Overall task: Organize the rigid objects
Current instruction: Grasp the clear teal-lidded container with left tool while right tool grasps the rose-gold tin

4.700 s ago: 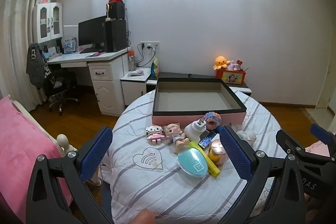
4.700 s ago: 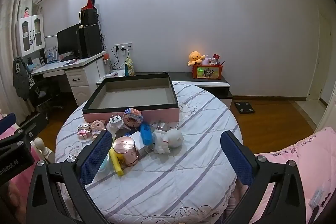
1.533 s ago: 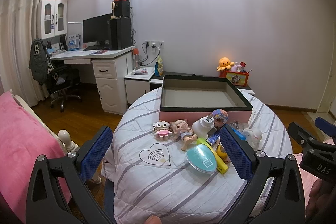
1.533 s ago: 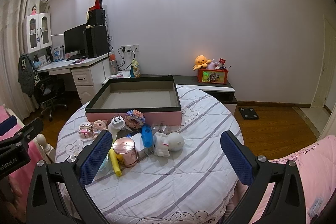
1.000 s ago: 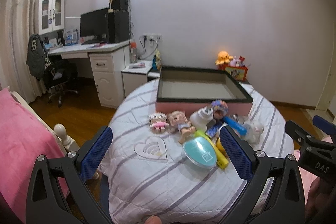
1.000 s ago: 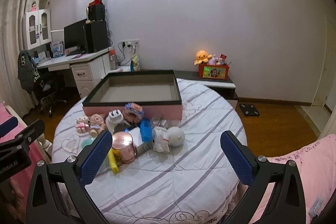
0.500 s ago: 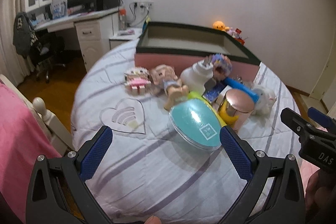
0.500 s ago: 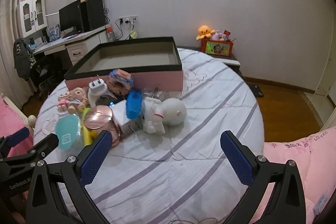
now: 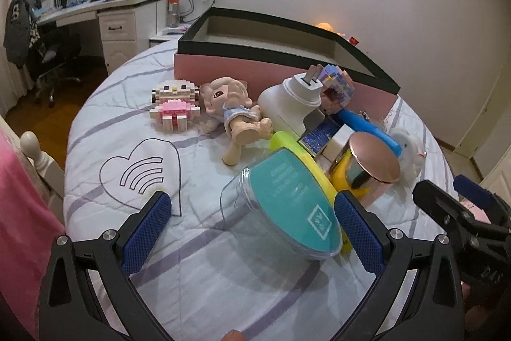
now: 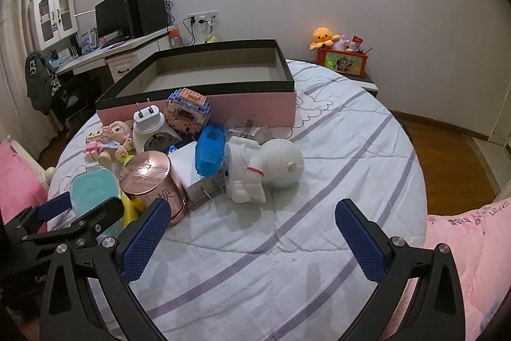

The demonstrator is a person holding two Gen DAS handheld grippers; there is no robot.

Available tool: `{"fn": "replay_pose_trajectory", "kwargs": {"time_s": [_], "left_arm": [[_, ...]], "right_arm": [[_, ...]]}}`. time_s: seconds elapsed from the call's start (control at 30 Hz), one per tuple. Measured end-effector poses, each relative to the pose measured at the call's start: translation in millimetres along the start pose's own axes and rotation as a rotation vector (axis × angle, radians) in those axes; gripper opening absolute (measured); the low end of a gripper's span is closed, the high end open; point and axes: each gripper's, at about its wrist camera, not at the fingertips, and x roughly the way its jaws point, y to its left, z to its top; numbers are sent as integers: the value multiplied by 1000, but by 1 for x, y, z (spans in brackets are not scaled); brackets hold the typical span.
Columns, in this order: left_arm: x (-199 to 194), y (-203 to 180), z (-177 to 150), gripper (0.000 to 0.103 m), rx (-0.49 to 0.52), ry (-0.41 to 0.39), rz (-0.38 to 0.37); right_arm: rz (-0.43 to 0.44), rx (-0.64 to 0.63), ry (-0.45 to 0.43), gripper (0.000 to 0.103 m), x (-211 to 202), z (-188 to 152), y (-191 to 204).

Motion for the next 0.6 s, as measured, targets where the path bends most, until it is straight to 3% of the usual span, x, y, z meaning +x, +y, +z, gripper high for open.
{"fn": "replay_pose_trajectory", "kwargs": {"time_s": [0.47,0.6], "left_arm": [[-3,28,-2,98,12,-43,1],[2,23,-2,101,45,-36,28]], "right_arm": [[59,-45,7,99,8,3,28],[112,-39,11,90,12,6,36]]}}
